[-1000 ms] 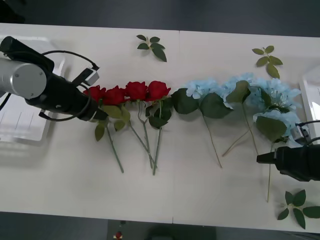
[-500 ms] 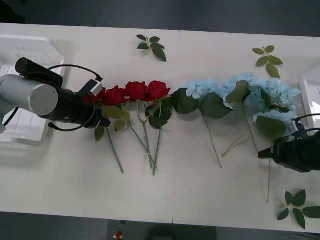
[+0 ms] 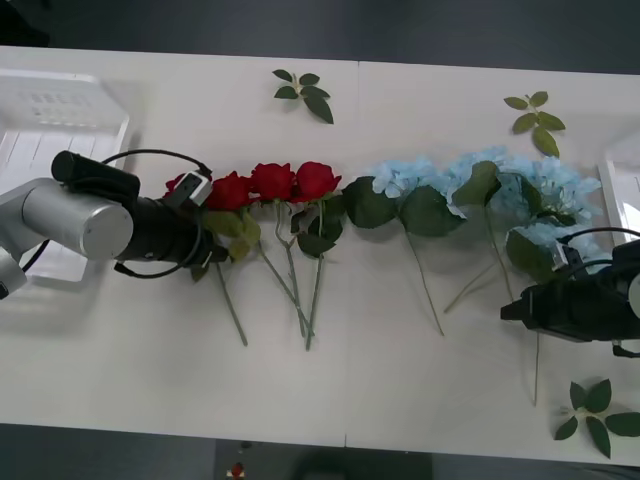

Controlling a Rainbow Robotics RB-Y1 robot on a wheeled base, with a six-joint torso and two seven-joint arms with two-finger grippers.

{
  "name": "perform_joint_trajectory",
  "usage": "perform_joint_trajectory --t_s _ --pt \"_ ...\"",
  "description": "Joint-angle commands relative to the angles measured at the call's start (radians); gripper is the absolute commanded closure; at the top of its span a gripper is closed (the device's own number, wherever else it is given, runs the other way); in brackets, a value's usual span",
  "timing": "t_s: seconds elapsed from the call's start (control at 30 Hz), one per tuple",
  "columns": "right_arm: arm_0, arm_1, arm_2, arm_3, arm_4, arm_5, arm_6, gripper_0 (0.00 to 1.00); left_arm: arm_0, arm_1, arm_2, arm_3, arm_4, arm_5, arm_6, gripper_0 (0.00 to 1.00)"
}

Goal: Put the red flowers into the right box and the blue flowers into the left box

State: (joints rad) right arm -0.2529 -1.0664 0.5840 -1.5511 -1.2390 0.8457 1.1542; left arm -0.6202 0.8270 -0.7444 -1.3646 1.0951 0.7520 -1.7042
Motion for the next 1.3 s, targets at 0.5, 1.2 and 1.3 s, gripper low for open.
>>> perform_joint_trajectory --t_s 0.5,1.2,1.3 --pt "-0.002 -0.020 -0.001 -0.007 0.061 -0.004 -0.011 1.00 -0.065 -0.029 -0.085 0.087 -0.026 -0.151 0.032 1.00" --pt "0.087 -0.139 -0.263 -0.221 0.081 0.217 0.013 1.00 -0.084 0.006 -0.072 0.071 -0.027 -0.125 0.002 1.00" --pt "0.155 -0.124 -0.392 -0.291 0.075 0.292 0.024 1.00 -0.084 0.024 -0.016 0.041 -0.020 -0.048 -0.006 1.00"
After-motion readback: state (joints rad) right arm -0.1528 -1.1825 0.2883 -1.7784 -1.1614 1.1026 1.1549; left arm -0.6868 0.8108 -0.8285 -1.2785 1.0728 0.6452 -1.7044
